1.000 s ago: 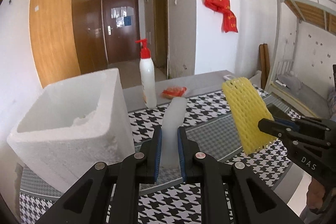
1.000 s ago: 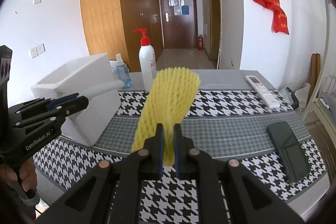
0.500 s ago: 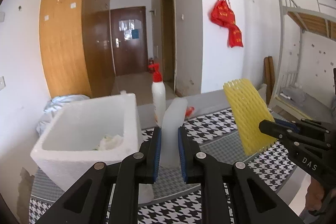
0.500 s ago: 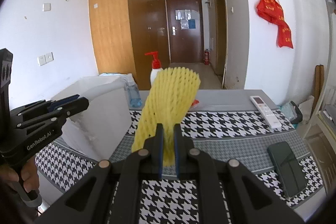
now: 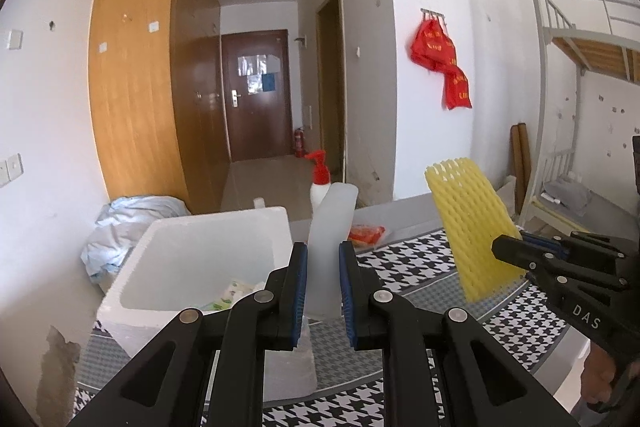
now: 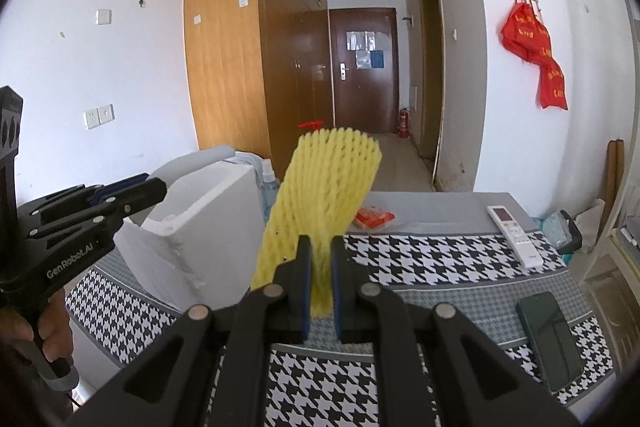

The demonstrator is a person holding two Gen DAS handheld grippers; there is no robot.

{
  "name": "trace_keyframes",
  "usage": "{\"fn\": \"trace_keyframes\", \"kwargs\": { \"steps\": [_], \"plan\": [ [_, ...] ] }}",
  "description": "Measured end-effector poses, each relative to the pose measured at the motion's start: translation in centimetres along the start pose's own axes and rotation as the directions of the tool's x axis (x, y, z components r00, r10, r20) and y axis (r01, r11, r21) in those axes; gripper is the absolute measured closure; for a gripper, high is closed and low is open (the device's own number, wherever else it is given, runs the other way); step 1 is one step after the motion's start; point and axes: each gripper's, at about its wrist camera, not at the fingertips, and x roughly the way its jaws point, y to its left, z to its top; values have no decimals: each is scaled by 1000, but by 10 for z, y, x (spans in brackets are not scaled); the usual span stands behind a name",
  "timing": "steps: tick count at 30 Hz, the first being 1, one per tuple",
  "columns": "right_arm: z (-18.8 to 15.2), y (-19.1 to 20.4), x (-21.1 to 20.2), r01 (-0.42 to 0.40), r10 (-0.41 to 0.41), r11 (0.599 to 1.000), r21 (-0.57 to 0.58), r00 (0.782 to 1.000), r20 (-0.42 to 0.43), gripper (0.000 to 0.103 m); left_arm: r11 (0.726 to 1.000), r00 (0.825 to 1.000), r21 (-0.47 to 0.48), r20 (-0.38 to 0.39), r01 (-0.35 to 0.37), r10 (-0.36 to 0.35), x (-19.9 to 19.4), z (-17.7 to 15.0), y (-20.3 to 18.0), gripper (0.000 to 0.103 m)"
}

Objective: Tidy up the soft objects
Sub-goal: 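Carry the white stick with the left tool and the sleeve with the right tool toward the foam box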

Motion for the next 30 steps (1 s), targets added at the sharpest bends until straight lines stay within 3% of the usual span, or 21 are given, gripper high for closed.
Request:
{"fn": "trace_keyframes", "kwargs": {
  "steps": [30],
  "plan": [
    [20, 31, 13, -47, 48, 998, -37, 999, 18, 92, 995, 995, -29, 36, -92, 93, -6, 4, 31, 86]
  ]
}}
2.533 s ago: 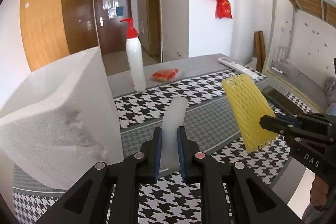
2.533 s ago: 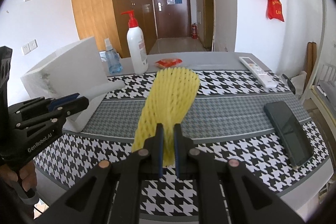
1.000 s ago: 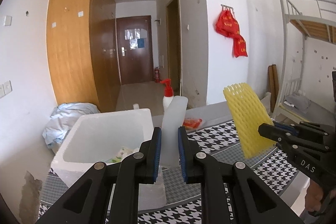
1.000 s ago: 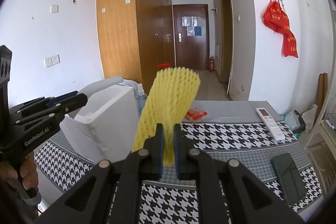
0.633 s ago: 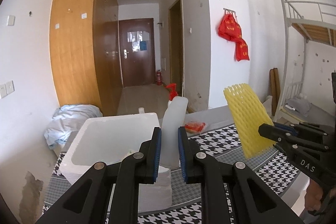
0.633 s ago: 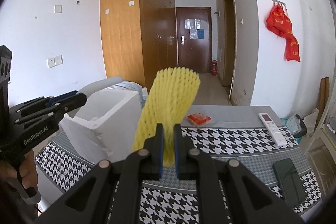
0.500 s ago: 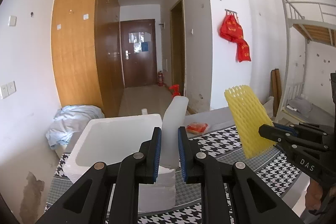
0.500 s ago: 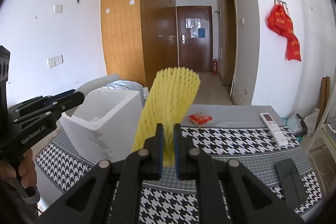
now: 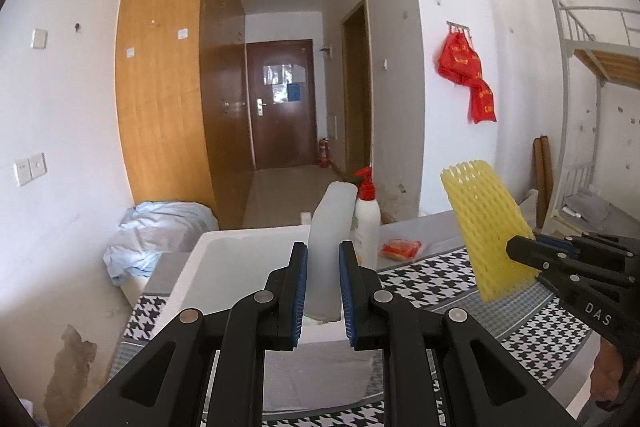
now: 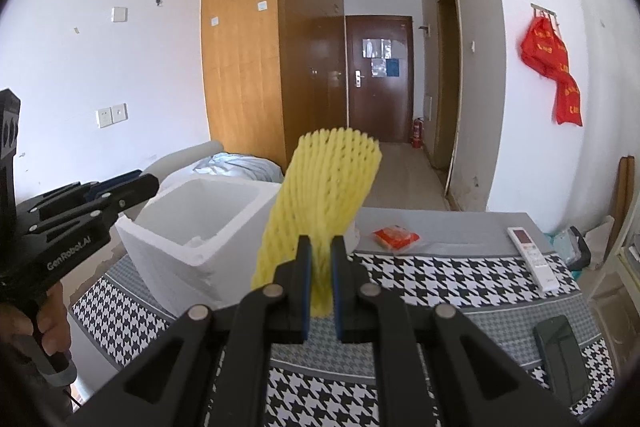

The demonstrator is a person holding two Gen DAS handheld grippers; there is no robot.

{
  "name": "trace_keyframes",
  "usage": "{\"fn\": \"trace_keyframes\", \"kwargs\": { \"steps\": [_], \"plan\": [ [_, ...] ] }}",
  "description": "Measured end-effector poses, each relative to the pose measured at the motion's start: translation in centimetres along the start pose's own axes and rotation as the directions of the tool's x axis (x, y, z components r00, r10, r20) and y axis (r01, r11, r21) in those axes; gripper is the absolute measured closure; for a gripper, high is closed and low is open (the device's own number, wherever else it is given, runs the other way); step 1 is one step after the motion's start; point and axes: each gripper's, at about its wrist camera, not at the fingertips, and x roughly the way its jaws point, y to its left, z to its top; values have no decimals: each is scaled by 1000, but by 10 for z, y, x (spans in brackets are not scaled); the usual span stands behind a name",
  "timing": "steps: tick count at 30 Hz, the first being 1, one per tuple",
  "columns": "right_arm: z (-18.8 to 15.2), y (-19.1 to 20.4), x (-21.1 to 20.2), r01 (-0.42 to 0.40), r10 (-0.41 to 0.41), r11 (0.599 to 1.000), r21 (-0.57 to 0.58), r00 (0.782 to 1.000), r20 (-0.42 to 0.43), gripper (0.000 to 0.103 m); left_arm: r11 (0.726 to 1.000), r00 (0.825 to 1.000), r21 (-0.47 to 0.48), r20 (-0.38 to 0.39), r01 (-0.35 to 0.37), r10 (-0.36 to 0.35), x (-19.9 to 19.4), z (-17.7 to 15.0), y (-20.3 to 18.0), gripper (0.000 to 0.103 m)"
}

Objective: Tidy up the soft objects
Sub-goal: 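Carry the white stick with the left tool and the sleeve with the right tool toward the foam box, then open the left gripper over the foam box to drop the white stick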

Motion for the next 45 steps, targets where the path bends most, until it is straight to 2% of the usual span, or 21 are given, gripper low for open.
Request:
{"fn": "trace_keyframes", "kwargs": {
  "steps": [13, 19, 31, 39, 40, 42, 44, 45],
  "plan": [
    [13, 25, 15, -76, 76, 997, -21, 997, -6, 91, 997, 997, -30, -15, -72, 71, 3, 0, 18, 86],
    [15, 37, 24, -91, 90, 995, -32, 996, -20, 91, 996, 996, -35, -33, -81, 80, 9, 0, 26, 86],
    [17, 47, 38, -69, 67, 997, -36, 997, -44, 91, 995, 994, -67, -83, -73, 68, 33, 1, 37, 86],
    [18, 53, 41, -40, 38, 998, -42, 998, -54, 91, 995, 992, -73, -111, -65, 57, 46, -1, 43, 81],
    [18, 54, 41, -36, 34, 998, -41, 998, -54, 91, 996, 992, -72, -110, -62, 54, 46, -1, 44, 76],
    [19, 54, 42, -29, 26, 999, -40, 998, -55, 91, 996, 993, -78, -107, -50, 41, 45, -2, 47, 57],
    [20, 56, 43, -22, 19, 999, -43, 998, -56, 91, 994, 995, -87, -87, -62, 55, 42, -2, 51, 19],
    [21, 56, 44, -20, 17, 999, -43, 998, -56, 91, 993, 995, -90, -72, -70, 64, 39, -3, 52, 14]
  ]
}}
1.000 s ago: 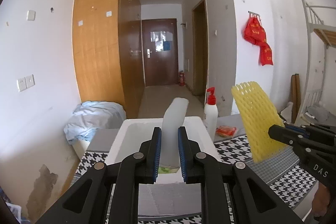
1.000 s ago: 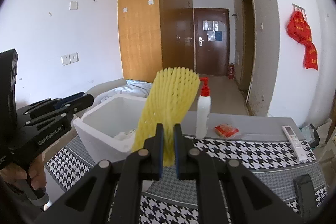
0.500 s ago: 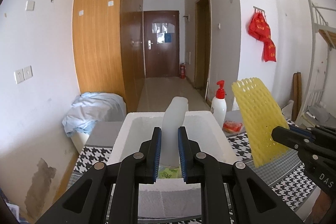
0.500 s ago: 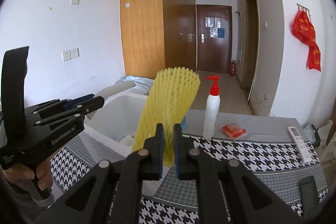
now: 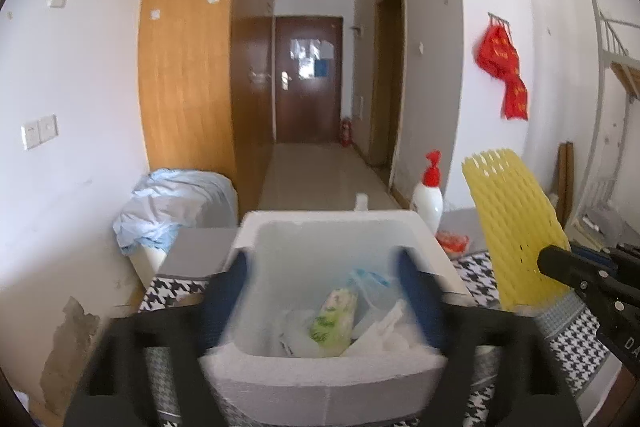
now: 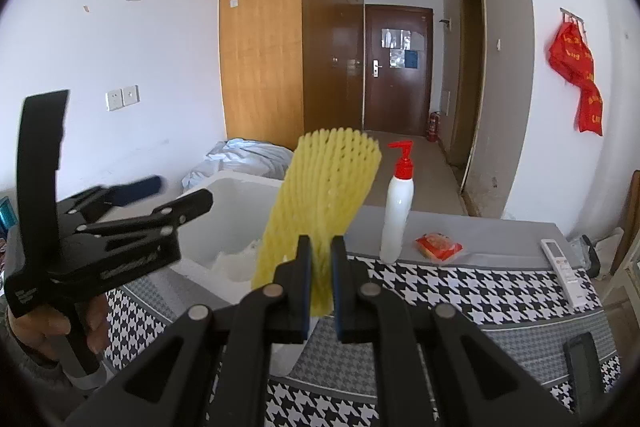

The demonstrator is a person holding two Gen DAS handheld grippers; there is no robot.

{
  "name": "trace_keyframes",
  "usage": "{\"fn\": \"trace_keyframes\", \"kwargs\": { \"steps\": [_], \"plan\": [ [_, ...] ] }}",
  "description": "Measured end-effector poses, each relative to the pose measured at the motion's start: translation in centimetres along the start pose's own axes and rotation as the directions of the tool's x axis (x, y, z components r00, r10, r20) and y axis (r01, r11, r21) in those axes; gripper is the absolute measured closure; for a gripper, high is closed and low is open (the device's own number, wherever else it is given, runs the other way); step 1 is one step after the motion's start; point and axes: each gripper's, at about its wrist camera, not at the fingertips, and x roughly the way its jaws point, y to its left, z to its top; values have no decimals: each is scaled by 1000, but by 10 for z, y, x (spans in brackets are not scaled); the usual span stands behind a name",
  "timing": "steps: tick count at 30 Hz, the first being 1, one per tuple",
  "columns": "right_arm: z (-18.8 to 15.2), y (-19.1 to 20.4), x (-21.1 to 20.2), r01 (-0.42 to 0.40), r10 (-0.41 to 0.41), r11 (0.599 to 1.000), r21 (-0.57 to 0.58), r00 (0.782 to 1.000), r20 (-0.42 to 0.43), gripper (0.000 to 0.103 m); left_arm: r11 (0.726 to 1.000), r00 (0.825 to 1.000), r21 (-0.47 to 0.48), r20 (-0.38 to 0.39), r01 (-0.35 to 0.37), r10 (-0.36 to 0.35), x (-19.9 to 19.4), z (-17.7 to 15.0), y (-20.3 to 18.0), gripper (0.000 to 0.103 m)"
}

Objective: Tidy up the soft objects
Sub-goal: 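Open the left gripper over the foam box to drop the white stick, then lower the yellow mesh sleeve into the foam box and open the right gripper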

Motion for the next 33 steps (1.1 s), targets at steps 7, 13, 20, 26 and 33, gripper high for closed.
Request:
{"fn": "trace_keyframes", "kwargs": {
  "steps": [7, 13, 20, 26, 33],
  "plan": [
    [4, 9, 7, -9, 9, 1000, -10, 1000, -1, 91, 999, 998, -13, 55, -32, 32, -15, -1, 14, 1],
    [7, 19, 12, -29, 29, 999, -21, 1000, -4, 91, 998, 997, -19, 57, -52, 53, -23, -3, 27, 1],
    [12, 30, 22, -48, 48, 998, -31, 999, -15, 91, 996, 994, -32, 58, -88, 90, -26, -4, 43, 1],
    [15, 37, 30, -73, 73, 997, -28, 997, -27, 91, 994, 993, -35, 64, -102, 104, -30, -7, 54, 1],
    [21, 49, 36, -86, 85, 996, -39, 996, -32, 91, 994, 992, -39, 73, -104, 106, -33, -8, 60, 1]
  ]
}}
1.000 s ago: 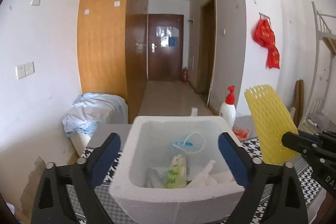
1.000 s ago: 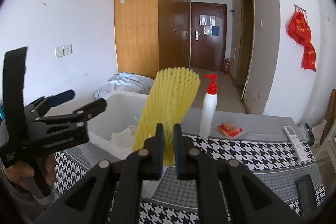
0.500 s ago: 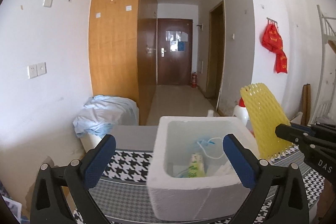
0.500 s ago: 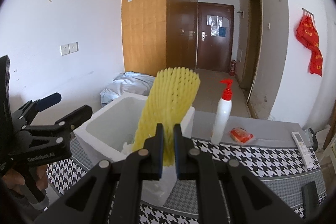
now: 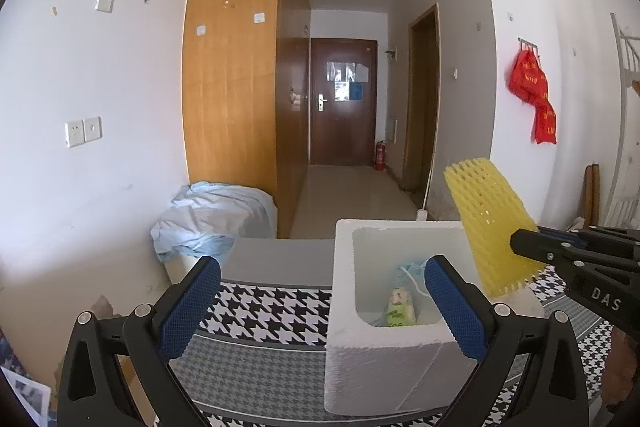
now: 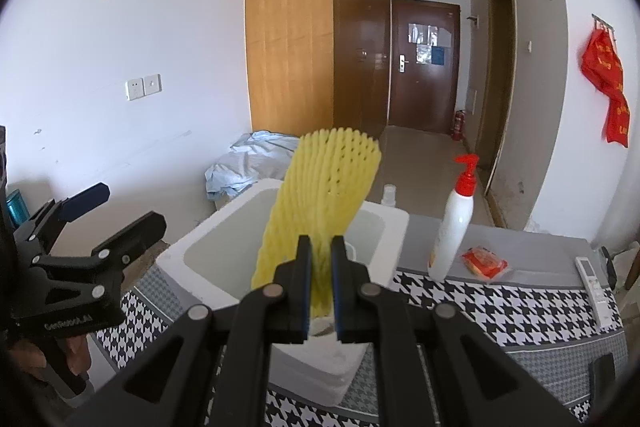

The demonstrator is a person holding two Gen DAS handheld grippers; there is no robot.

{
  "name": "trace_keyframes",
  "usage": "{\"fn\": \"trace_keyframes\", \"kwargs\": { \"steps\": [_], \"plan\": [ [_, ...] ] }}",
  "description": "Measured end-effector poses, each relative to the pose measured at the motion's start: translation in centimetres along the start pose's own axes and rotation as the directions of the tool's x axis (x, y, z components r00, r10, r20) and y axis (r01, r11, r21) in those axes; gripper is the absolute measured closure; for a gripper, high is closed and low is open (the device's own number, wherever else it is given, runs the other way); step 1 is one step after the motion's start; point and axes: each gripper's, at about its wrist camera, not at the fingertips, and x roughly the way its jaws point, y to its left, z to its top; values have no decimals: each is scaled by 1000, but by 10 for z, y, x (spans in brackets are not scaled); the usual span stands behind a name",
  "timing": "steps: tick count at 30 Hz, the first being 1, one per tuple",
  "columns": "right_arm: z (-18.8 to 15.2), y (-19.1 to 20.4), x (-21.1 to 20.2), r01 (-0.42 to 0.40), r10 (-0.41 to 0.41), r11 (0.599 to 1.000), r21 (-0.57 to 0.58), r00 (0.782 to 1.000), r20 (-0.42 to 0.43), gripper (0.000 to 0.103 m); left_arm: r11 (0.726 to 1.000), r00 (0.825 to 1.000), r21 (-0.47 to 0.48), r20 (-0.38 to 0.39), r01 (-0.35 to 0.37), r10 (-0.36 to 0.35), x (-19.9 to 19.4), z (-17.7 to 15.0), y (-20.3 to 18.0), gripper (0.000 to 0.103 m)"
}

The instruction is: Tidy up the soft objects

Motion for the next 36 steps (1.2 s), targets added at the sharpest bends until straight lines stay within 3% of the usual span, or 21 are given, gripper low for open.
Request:
{"fn": "trace_keyframes", "kwargs": {
  "steps": [12, 13, 16, 17, 36],
  "plan": [
    [6, 5, 31, -15, 16, 1000, 8, 998, -60, 89, 1000, 1000, -27, 1, 6, -6, -1, -3, 14, 1],
    [6, 5, 34, -8, 9, 1000, 7, 998, -69, 82, 1000, 1000, -29, -1, 7, -7, 0, -3, 15, 1],
    [3, 8, 35, 25, -26, 1000, -20, 997, -69, 42, 999, 1000, -33, -3, 12, -13, 2, -3, 14, 1],
    [2, 8, 32, 27, -28, 999, -21, 998, -60, 37, 999, 1000, -31, -6, 15, -15, 3, -3, 14, 1],
    [-5, -8, -3, -12, 12, 1000, 25, 1000, 0, 36, 1000, 1000, -7, 5, 19, -19, -11, 0, -1, 1]
  ]
}}
